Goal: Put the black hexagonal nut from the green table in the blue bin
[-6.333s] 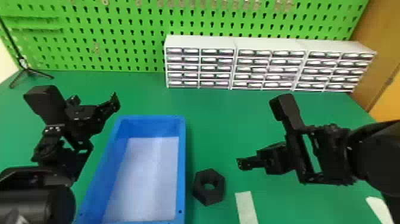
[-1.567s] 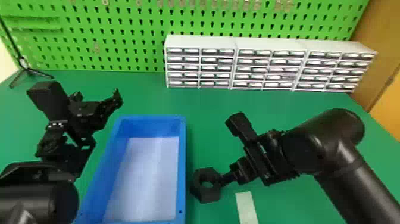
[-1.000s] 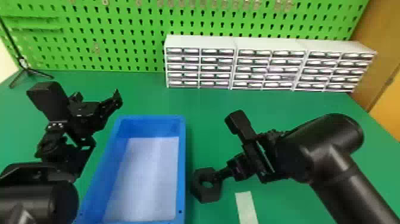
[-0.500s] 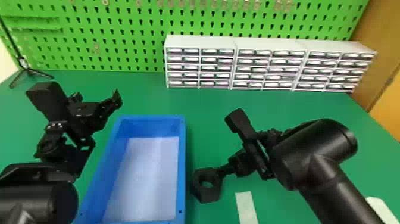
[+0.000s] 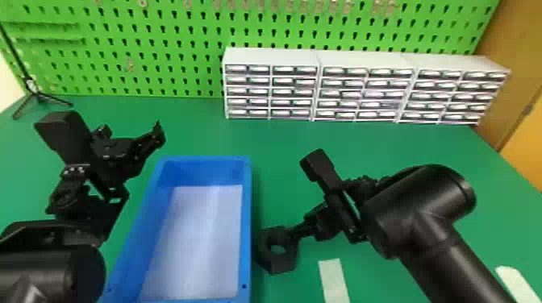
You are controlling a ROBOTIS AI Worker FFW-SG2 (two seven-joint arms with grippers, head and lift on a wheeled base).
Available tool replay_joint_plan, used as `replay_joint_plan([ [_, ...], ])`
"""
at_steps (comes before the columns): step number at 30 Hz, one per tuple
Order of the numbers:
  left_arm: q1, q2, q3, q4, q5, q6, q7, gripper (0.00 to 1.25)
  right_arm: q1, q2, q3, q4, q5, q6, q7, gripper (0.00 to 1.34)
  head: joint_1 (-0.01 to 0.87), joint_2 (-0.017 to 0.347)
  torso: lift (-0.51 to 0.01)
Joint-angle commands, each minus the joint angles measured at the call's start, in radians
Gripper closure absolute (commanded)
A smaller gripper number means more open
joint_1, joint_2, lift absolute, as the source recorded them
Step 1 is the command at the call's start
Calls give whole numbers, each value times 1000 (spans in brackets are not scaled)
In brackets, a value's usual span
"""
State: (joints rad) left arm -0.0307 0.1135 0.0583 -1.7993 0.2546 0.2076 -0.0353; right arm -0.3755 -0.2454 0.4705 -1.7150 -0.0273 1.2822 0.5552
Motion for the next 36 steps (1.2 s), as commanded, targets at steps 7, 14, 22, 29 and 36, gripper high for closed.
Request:
replay_joint_plan([
  [7,0,0,0,0,0,1,0,125,-13,-2,11,0,0,-6,5,504,692,8,-97],
  [14,2,0,-2,0,0,1,0,125,-16,-2,19,0,0,-18,11,504,692,8,-97],
  [22,2,0,-2,0,0,1,0,125,-23,0,39,0,-2,-24,15,504,692,8,-97],
  [29,0,0,-2,0,0,-1,0,125,-23,0,48,12,-2,-24,25,504,692,8,-97],
  [36,0,0,-2,0,0,-1,0,125,-22,0,51,29,4,-24,34,504,692,8,-97],
])
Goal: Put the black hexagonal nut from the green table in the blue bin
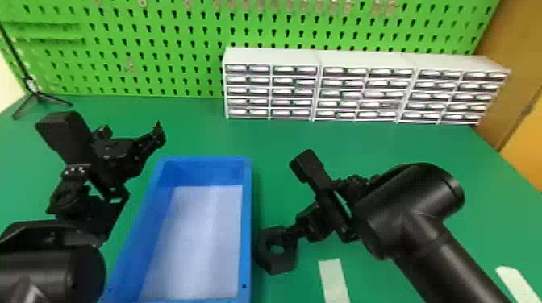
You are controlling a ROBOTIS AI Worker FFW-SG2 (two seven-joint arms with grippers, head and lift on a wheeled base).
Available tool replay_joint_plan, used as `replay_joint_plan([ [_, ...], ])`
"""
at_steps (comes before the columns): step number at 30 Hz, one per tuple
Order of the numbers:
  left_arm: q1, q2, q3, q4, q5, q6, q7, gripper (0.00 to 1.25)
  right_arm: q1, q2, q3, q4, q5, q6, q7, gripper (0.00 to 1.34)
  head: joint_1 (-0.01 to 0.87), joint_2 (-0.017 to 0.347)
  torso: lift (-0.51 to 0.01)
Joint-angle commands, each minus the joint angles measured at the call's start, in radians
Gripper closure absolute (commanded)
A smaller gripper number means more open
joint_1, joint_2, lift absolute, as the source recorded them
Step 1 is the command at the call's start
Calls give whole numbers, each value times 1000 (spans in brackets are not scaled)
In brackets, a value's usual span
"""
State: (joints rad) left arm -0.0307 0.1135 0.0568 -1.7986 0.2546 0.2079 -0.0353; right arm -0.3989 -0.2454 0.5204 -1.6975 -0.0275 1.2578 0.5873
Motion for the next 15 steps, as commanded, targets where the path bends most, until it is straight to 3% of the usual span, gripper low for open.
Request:
replay_joint_plan([
  [1,2,0,0,-1,0,-1,0,125,3,0,0,15,5,0,3,504,692,8,-97],
  [15,3,0,0,-1,0,-1,0,125,15,0,1,39,41,-3,35,504,692,8,-97],
])
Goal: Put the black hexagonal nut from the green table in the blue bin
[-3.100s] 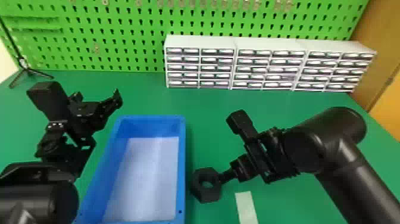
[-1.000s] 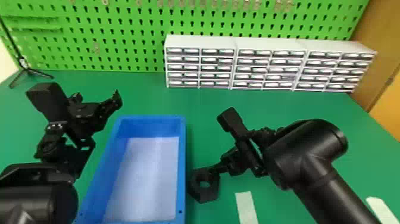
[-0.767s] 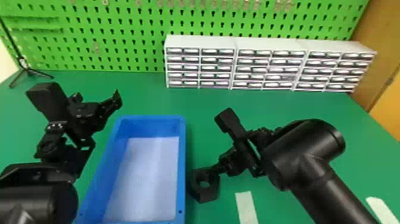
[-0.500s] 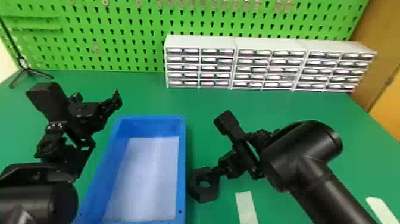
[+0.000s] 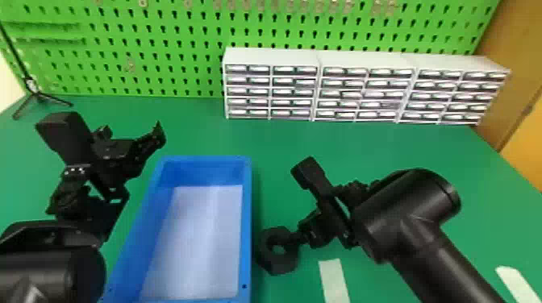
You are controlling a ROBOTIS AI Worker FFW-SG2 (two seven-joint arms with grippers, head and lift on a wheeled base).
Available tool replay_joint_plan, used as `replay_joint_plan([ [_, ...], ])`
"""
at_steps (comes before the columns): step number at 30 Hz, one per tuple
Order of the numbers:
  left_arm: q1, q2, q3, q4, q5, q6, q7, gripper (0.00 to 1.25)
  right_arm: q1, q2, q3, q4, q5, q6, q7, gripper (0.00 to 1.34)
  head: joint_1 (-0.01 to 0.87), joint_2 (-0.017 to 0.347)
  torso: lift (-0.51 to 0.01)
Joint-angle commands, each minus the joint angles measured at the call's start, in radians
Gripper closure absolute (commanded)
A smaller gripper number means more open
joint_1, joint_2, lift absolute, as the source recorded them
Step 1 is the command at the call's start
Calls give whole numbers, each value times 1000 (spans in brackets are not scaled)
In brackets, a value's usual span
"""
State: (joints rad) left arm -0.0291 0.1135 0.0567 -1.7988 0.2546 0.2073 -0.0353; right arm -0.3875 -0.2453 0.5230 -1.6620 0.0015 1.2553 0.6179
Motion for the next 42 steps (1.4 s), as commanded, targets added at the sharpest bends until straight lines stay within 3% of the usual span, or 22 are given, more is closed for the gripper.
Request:
replay_joint_plan([
  [1,2,0,0,-1,2,0,0,125,4,0,-1,4,14,-1,6,504,692,8,-97],
  [23,5,0,-1,-1,3,0,0,125,16,0,-8,5,46,-1,23,512,692,8,-97],
  [28,5,0,-1,-1,3,0,0,125,16,1,-8,5,66,-7,36,667,692,8,-97],
  [34,5,0,0,-1,3,0,0,125,13,5,5,5,106,-17,59,961,692,8,-97],
  [42,5,0,0,-1,3,0,0,125,13,6,8,5,127,-27,71,981,692,8,-97],
])
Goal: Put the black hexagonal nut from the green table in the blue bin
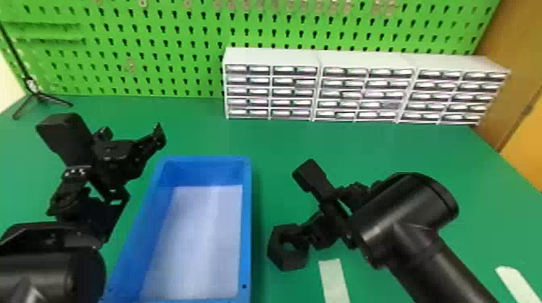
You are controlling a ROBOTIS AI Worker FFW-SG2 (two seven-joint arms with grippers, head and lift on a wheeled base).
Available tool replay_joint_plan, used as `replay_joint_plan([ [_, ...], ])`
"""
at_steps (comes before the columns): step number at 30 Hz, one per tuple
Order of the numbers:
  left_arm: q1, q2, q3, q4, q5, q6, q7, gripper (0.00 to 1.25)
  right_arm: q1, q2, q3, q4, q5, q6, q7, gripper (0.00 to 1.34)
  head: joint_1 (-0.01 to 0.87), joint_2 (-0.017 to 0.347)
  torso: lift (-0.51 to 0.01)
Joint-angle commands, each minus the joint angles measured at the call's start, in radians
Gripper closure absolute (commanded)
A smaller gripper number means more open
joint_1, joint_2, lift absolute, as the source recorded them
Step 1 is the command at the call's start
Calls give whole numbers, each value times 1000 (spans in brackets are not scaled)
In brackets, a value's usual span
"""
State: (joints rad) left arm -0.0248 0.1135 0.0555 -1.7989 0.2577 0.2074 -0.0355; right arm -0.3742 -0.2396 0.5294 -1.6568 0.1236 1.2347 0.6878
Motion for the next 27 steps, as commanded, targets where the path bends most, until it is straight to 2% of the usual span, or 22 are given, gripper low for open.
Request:
replay_joint_plan([
  [1,-1,0,1,0,0,0,0,125,0,2,1,0,7,-6,1,981,692,8,-97],
  [6,0,0,3,0,0,0,-1,125,1,3,-2,-3,27,-8,4,981,692,8,-97],
  [10,0,0,4,0,0,0,-3,125,14,6,-43,-24,82,-18,29,981,692,8,-97],
  [21,5,0,9,0,0,0,-4,125,54,13,-207,-84,237,-63,82,981,692,8,-97],
  [27,8,0,13,0,0,0,-4,125,106,20,-356,-136,274,-164,82,981,692,8,-97],
])
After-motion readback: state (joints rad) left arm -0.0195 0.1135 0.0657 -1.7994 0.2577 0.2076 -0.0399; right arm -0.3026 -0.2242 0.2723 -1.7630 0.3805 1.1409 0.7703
